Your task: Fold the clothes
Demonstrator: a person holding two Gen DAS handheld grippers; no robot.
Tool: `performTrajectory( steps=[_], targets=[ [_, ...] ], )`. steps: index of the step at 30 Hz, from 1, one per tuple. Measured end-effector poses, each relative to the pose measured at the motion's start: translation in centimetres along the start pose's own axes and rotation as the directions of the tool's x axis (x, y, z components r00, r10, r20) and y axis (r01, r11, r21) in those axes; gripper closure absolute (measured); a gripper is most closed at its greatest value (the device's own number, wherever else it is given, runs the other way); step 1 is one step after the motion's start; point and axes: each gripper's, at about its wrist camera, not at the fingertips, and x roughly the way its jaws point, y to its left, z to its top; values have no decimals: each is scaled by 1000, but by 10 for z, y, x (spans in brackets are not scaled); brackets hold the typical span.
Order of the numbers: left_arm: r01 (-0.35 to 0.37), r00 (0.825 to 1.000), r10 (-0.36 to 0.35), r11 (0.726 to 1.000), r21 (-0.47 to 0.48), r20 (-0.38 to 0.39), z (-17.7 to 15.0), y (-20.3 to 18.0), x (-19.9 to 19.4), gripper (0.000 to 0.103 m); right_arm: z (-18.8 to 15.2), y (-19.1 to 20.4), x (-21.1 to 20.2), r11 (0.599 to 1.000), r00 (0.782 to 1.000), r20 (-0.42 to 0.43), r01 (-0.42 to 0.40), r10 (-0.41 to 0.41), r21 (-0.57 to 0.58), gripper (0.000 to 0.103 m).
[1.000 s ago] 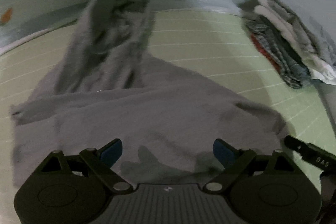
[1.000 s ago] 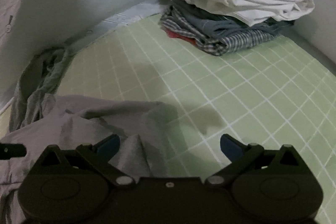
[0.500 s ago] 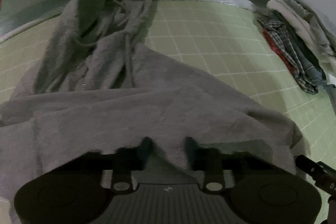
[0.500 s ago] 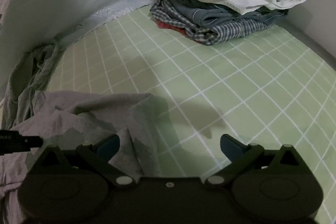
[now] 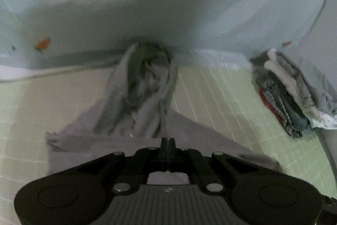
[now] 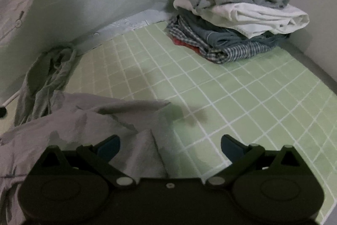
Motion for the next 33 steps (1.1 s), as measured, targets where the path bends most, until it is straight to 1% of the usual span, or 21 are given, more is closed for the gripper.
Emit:
performTrajectory(
  steps=[1,3,5,6,7,8,9,10,11,12,13,16,18,22,26,28,29,30,31,32,33],
  targets=[
    [6,1000,-6,1000,-1,-1,0,3,-2,103,-2,2,-2,1000,1000,0,2,-2,-7,0],
    [27,999,-28,999,-18,-29,-4,9,-2,102,-7,5,-7,1000,1000,0,6,-6,-20,0],
    [36,997,-38,999,-29,-61,-11,11,-1,95,-12,9,-11,999,1000,1,9,-9,-34,0],
    [39,996,-42,999,-33,-78,-15,11,0,83,-15,11,-13,999,1000,1,11,-11,-41,0],
    [43,995,-46,998,-37,-92,-17,10,2,75,-17,13,-16,999,1000,1,13,-13,-47,0],
    [52,993,-56,998,-37,-103,-20,8,4,72,-20,15,-18,998,1000,2,15,-15,-54,0],
    [61,991,-64,997,-37,-114,-21,7,6,65,-22,16,-20,998,1000,2,17,-17,-61,0],
    [65,990,-68,997,-31,-122,-22,4,9,55,-20,16,-18,998,1000,0,17,-17,-67,0],
    [61,990,-63,998,-22,-127,-23,0,13,47,-19,16,-16,997,1000,-1,18,-18,-74,0],
    [57,990,-58,998,-13,-131,-23,-3,17,31,-16,15,-13,997,1000,-2,17,-18,-76,0],
    [52,990,-52,999,-3,-134,-24,-7,21,21,-14,14,-10,997,1000,-2,17,-17,-79,0],
    [53,990,-48,998,29,-134,-24,-18,35,20,-7,11,3,996,1000,-12,14,-15,-83,0],
    [61,985,-56,998,28,-161,-23,-21,49,19,-3,8,14,997,1000,-27,10,-13,-80,0],
    [71,974,-67,997,12,-216,-21,-27,78,19,3,0,36,998,998,-63,7,-11,-64,0],
    [97,956,-84,995,33,-279,-23,-35,102,21,4,-10,52,999,995,-94,13,-16,-32,0],
    [118,942,-98,992,43,-320,-26,-40,111,28,3,-14,56,1000,994,-106,20,-21,-9,0],
    [112,941,-85,992,64,-328,-27,-43,114,29,3,-16,58,1000,993,-114,23,-22,7,0],
    [99,945,-63,991,95,-322,-28,-48,113,36,2,-17,58,1000,993,-117,25,-23,19,0],
    [93,948,-53,989,116,-314,-29,-50,112,46,1,-19,58,999,992,-120,27,-23,30,0],
    [94,952,-55,989,118,-302,-30,-51,109,51,1,-19,58,999,992,-121,29,-25,34,0],
    [95,955,-57,988,119,-291,-31,-52,107,71,0,-20,58,999,992,-122,31,-26,38,0]
  ],
)
